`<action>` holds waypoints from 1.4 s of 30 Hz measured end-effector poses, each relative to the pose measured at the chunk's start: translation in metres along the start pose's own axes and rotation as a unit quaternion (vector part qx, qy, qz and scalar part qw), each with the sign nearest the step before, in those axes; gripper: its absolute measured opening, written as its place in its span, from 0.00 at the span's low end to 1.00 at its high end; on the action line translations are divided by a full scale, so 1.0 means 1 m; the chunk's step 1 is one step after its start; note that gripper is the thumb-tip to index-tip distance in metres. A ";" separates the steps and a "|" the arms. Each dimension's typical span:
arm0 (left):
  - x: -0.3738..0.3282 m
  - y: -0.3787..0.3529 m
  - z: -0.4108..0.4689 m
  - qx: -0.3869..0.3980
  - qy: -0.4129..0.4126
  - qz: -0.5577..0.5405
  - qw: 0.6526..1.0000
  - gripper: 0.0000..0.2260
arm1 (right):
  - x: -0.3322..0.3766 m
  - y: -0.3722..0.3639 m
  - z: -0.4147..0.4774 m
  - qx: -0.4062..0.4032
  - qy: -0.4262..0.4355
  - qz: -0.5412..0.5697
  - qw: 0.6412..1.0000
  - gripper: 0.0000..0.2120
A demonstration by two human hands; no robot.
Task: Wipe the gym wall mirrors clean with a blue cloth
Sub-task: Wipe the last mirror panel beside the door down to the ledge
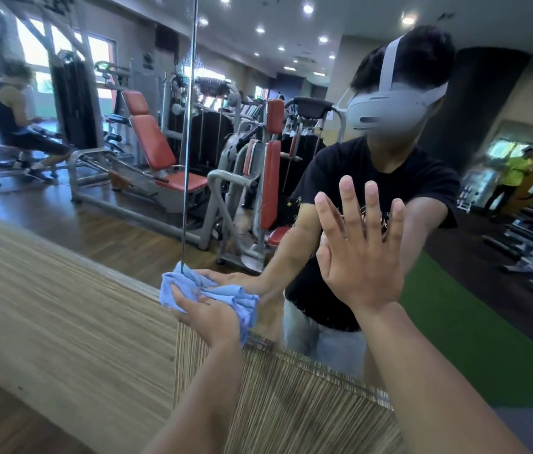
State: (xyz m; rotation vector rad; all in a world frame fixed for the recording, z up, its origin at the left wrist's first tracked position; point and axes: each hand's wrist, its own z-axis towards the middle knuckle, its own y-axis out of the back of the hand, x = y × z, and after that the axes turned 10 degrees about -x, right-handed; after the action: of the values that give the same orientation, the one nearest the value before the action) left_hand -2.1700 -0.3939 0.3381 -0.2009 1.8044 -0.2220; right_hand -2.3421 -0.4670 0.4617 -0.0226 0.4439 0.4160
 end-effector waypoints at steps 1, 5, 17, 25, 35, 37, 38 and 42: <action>-0.001 -0.001 0.007 -0.010 -0.008 0.001 1.000 0.24 | 0.000 0.000 -0.001 0.002 -0.001 0.001 1.000 0.28; -0.002 -0.003 0.015 -0.019 -0.013 0.004 1.000 0.25 | 0.001 -0.001 0.000 0.002 -0.002 0.001 1.000 0.29; -0.111 -0.041 -0.028 0.077 -0.239 -0.067 0.966 0.25 | 0.000 0.000 0.001 0.008 0.004 0.001 1.000 0.29; -0.132 -0.046 -0.010 0.196 -0.659 0.043 0.725 0.24 | 0.000 0.012 0.008 0.052 -0.005 0.025 0.998 0.31; -0.146 -0.037 0.038 0.230 -0.798 0.090 0.550 0.31 | -0.043 0.026 0.015 0.033 -0.023 0.010 0.999 0.30; -0.173 -0.051 0.017 0.229 -0.785 0.070 0.571 0.28 | -0.044 0.022 0.014 0.026 -0.014 -0.008 1.000 0.30; -0.183 -0.056 0.007 0.233 -0.784 0.063 0.572 0.26 | -0.043 0.020 0.013 0.018 -0.012 -0.015 1.000 0.30; -0.176 -0.065 0.000 0.223 -0.822 0.033 0.523 0.27 | -0.039 0.013 0.010 -0.011 -0.014 -0.038 0.999 0.30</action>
State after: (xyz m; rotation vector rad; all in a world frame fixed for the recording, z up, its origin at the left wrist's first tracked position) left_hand -2.1267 -0.4125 0.5195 0.0752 -0.2238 -0.2666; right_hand -2.3758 -0.4689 0.4881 -0.0551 0.4103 0.3456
